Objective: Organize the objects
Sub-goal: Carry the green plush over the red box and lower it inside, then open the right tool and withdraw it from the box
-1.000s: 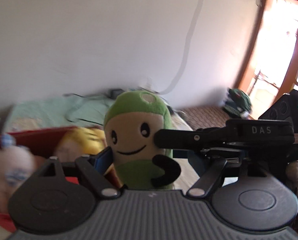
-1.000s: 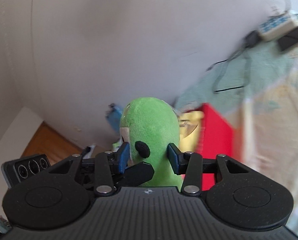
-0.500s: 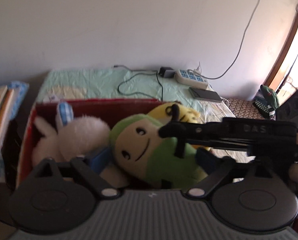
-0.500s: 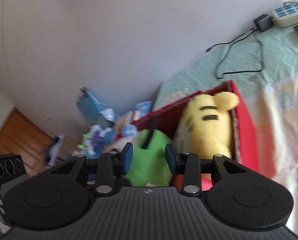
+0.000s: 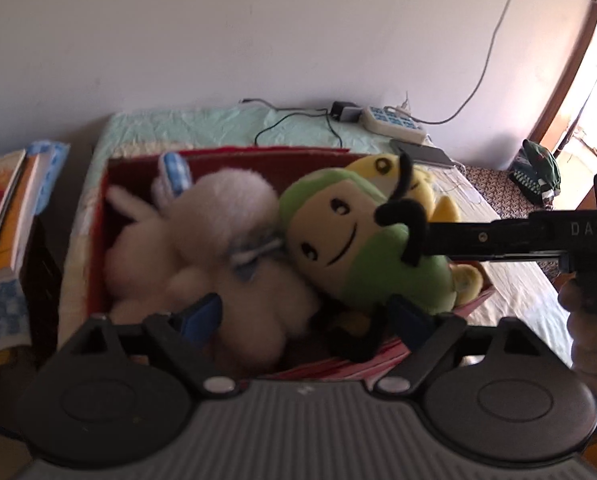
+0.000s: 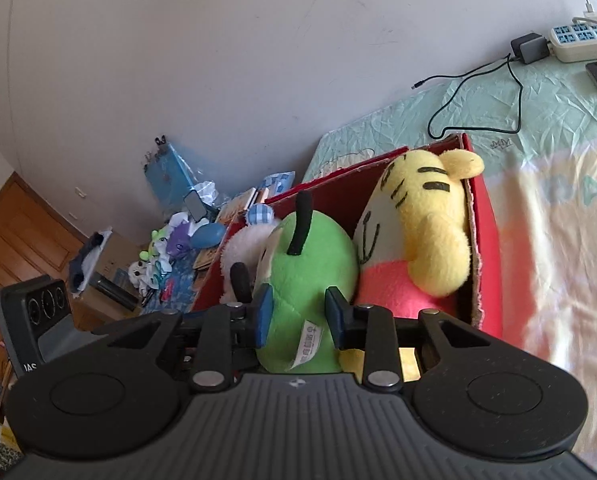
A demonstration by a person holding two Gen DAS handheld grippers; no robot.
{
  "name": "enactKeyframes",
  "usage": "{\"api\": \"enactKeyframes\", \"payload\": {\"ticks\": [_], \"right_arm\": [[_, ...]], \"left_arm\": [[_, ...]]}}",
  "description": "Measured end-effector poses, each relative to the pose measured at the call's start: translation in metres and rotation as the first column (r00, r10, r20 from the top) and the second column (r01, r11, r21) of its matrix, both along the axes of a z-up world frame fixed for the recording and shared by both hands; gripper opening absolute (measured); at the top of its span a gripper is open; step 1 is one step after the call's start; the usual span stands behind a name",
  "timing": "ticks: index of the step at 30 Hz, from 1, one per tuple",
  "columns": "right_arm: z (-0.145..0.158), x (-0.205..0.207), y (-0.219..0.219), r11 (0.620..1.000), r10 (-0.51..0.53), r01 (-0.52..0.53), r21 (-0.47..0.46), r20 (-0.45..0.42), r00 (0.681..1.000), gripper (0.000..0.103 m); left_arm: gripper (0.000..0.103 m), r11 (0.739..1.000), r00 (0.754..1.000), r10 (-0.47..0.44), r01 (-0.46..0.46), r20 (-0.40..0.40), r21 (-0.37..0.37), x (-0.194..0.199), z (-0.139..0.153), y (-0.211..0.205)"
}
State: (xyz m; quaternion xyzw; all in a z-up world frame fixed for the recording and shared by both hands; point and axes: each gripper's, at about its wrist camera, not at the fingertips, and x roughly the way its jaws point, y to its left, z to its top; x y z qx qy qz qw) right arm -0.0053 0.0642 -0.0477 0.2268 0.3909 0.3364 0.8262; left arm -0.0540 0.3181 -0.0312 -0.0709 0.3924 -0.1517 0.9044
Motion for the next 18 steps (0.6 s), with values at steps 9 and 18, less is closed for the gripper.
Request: {"api": "enactKeyframes", "payload": {"ticks": [9,18], "right_arm": [[-0.016,0.003,0.04,0.993,-0.019,0.02,-0.113,0.01,1.0,0.035],[-0.004,-0.017,0.007,0.987,-0.134,0.134,-0.091,0.008,0.991,0.037]], "left_arm": [[0.085,0.996,0.996,0.087,-0.085,-0.037,0.037,0.018,-0.006,0.006],[0.092,0.975,0.988,0.145,-0.134,-0.05,0.178,0.012,0.015,-0.009]]}}
